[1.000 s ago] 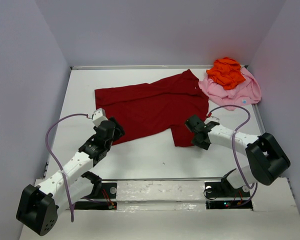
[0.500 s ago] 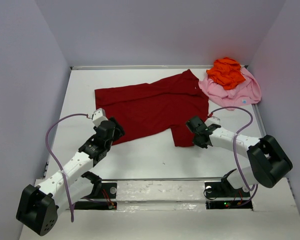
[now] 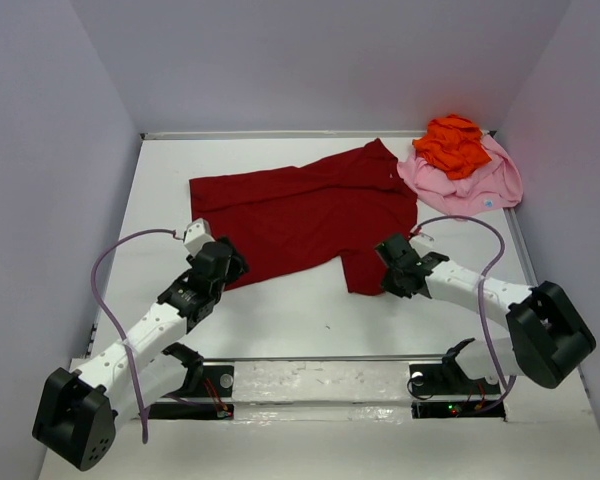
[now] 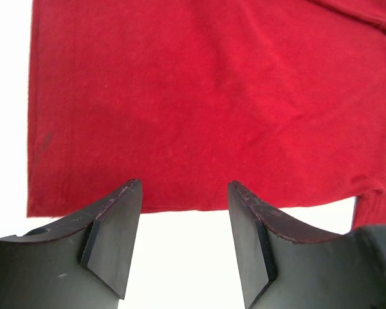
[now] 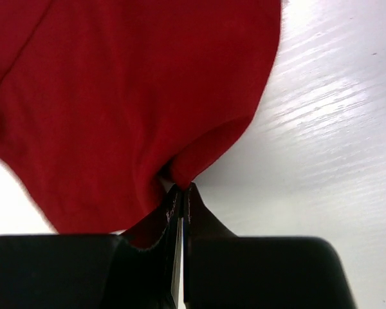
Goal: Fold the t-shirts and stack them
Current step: Pick up the 1/3-folded T-shirt from the center of the board.
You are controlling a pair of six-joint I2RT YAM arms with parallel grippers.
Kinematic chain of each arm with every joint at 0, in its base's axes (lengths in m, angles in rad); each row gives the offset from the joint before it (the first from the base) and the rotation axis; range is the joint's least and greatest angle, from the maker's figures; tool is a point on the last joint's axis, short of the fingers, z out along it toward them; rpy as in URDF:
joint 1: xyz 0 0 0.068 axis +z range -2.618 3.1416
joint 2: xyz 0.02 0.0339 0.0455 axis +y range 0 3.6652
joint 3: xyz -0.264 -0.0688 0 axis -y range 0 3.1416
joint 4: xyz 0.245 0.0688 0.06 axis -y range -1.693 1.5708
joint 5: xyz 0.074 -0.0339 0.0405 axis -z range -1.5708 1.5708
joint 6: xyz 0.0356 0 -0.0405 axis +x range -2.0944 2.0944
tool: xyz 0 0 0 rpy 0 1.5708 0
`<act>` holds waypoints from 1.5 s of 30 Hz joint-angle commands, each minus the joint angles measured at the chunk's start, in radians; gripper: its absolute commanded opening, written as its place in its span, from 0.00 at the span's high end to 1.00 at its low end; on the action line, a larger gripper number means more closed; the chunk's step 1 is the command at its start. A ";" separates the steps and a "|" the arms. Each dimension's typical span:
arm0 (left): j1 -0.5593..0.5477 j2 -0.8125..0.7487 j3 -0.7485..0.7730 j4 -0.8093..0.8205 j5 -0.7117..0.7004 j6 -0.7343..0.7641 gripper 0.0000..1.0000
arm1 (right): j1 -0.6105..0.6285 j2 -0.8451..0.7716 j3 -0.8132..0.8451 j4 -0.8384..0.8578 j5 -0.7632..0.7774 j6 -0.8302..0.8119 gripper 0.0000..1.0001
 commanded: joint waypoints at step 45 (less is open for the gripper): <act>-0.004 0.344 0.249 -0.617 -0.248 -0.526 0.38 | -0.005 -0.197 0.211 0.161 -0.008 -0.460 1.00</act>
